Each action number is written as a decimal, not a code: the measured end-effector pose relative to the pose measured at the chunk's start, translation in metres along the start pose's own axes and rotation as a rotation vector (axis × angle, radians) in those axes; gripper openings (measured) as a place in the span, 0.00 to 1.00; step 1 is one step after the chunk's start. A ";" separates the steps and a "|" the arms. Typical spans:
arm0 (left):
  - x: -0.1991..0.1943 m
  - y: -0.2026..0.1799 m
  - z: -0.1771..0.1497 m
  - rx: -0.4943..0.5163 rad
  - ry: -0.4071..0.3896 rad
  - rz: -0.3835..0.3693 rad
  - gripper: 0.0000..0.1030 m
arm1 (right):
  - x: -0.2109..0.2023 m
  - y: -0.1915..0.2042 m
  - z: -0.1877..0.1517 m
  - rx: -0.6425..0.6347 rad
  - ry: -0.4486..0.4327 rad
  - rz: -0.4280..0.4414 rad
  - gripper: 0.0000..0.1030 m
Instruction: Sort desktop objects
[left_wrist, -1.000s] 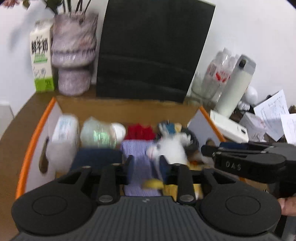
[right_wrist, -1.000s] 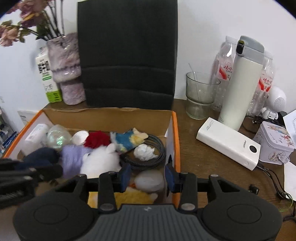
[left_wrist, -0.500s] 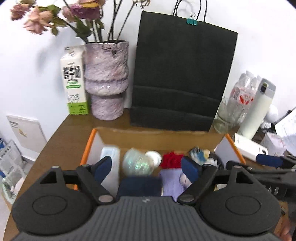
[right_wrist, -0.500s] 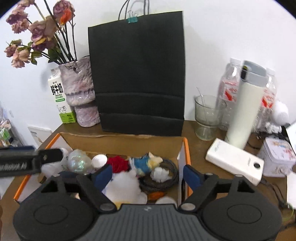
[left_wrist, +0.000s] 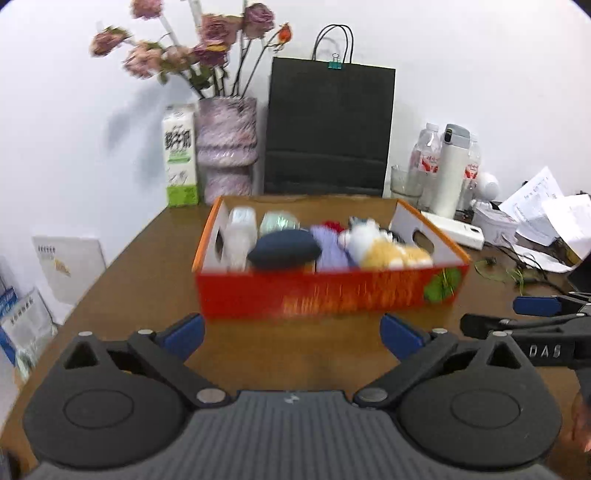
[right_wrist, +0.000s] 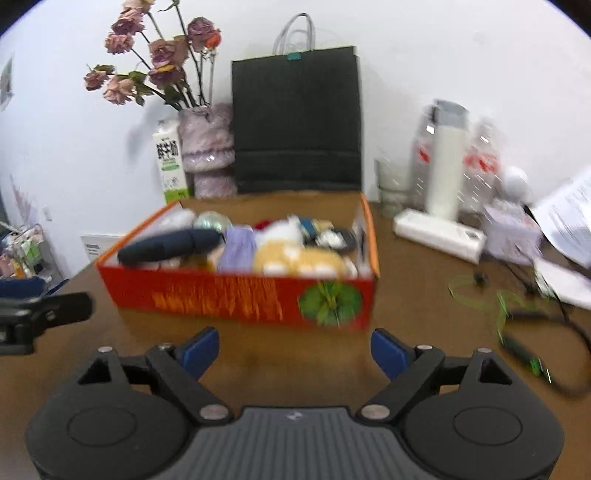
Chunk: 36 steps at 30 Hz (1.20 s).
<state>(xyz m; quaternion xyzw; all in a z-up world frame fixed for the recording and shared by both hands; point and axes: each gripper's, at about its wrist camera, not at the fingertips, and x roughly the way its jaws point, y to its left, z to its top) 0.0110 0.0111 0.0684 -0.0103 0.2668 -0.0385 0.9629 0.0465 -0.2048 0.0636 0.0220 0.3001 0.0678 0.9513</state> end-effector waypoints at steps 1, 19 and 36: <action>-0.006 0.002 -0.011 -0.008 0.007 0.003 1.00 | -0.006 0.001 -0.010 0.001 0.007 -0.002 0.86; -0.038 0.010 -0.091 -0.026 0.053 0.008 1.00 | -0.070 0.044 -0.112 -0.027 0.023 0.028 0.88; 0.018 0.003 -0.079 -0.010 0.149 0.058 1.00 | -0.008 0.043 -0.086 -0.040 0.096 -0.056 1.00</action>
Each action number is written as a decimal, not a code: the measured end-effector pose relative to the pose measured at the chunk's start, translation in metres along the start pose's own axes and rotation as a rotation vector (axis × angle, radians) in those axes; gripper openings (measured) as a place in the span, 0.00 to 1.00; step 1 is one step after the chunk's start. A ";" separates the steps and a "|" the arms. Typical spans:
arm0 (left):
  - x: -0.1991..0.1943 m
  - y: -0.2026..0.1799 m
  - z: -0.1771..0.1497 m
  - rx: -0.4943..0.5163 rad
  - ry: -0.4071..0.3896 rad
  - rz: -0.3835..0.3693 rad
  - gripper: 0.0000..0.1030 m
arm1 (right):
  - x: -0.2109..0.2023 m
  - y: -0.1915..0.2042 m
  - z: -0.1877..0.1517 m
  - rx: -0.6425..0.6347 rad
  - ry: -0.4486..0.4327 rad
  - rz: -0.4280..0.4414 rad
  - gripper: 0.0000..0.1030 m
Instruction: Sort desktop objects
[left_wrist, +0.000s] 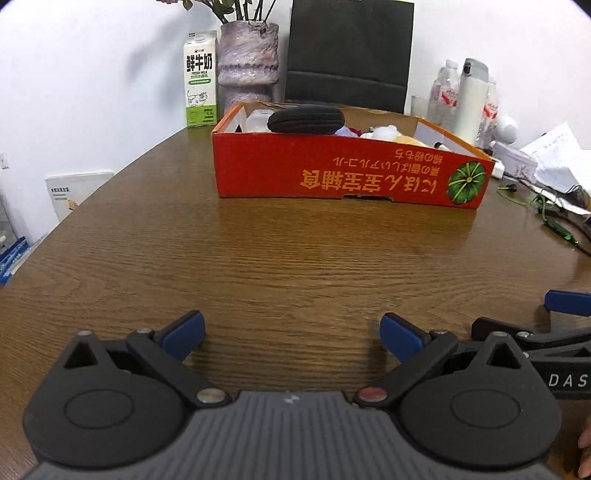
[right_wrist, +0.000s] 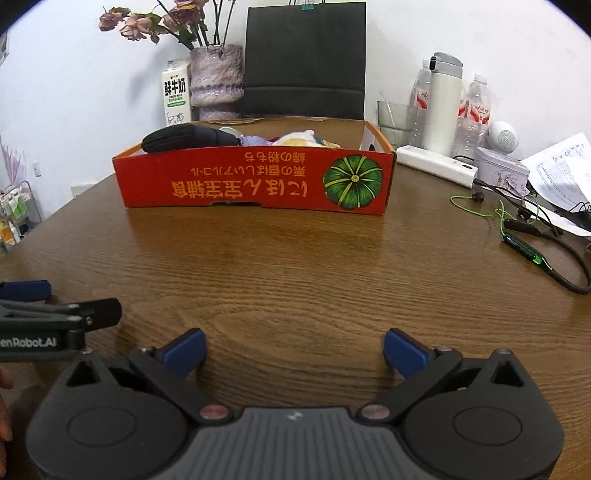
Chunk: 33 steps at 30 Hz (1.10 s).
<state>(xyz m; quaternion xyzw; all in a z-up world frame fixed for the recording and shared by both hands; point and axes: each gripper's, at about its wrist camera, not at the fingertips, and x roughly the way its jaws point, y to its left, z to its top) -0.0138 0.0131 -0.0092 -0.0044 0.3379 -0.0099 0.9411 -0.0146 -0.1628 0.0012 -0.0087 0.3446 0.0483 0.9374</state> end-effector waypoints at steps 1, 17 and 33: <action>0.001 -0.004 0.000 0.022 0.008 0.015 1.00 | 0.001 -0.001 0.000 -0.002 0.000 0.004 1.00; 0.002 -0.001 0.001 0.044 0.009 -0.018 1.00 | 0.003 -0.001 0.002 -0.003 0.002 0.001 1.00; 0.003 -0.001 0.002 0.034 0.010 -0.003 1.00 | 0.004 0.000 0.003 0.004 0.002 -0.009 1.00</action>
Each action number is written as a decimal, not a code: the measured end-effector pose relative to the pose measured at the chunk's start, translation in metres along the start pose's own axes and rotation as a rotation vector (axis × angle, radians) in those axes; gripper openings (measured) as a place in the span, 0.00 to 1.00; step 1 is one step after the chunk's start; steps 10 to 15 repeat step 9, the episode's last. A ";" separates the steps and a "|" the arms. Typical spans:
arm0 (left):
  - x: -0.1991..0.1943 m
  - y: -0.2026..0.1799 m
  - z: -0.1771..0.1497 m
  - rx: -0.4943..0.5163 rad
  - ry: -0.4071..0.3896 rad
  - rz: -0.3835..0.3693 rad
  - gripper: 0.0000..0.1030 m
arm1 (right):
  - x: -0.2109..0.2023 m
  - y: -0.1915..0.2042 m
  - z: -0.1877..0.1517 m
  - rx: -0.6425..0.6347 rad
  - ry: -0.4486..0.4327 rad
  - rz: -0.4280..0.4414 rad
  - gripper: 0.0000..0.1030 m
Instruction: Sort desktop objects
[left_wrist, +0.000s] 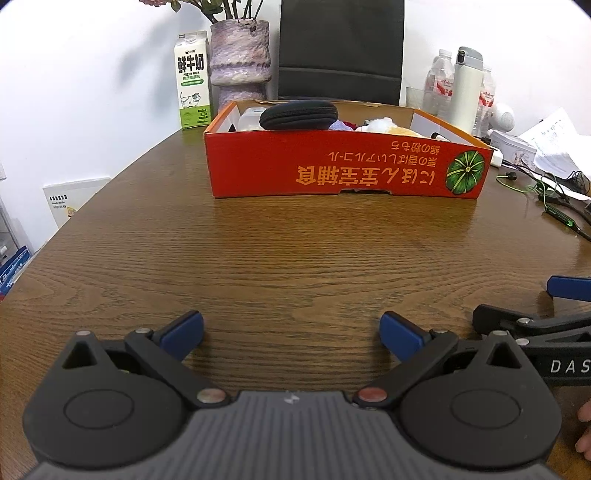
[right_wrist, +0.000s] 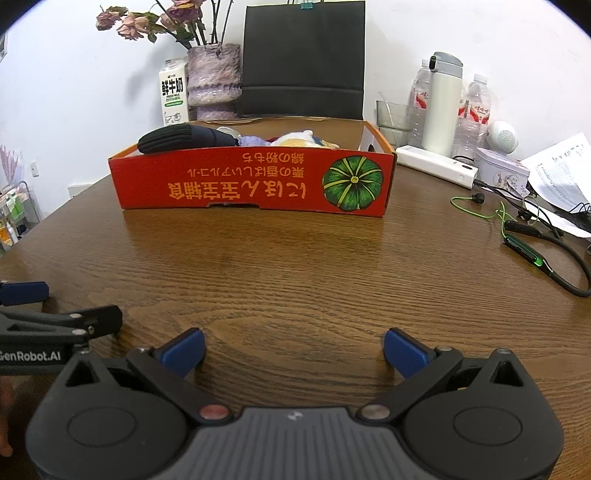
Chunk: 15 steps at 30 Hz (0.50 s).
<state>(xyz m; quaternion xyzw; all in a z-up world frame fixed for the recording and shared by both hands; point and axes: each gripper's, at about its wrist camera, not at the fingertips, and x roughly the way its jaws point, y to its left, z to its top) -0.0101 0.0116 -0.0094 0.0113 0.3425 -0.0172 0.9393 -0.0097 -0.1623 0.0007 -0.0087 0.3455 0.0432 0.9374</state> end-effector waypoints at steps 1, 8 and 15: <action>0.000 0.000 0.000 0.001 0.000 -0.001 1.00 | 0.000 0.000 0.000 0.000 0.000 0.000 1.00; 0.000 0.000 0.000 -0.001 0.000 0.001 1.00 | 0.001 0.000 0.001 -0.001 0.000 0.002 1.00; 0.000 0.000 0.000 -0.001 0.000 0.001 1.00 | 0.001 0.000 0.001 -0.001 0.000 0.002 1.00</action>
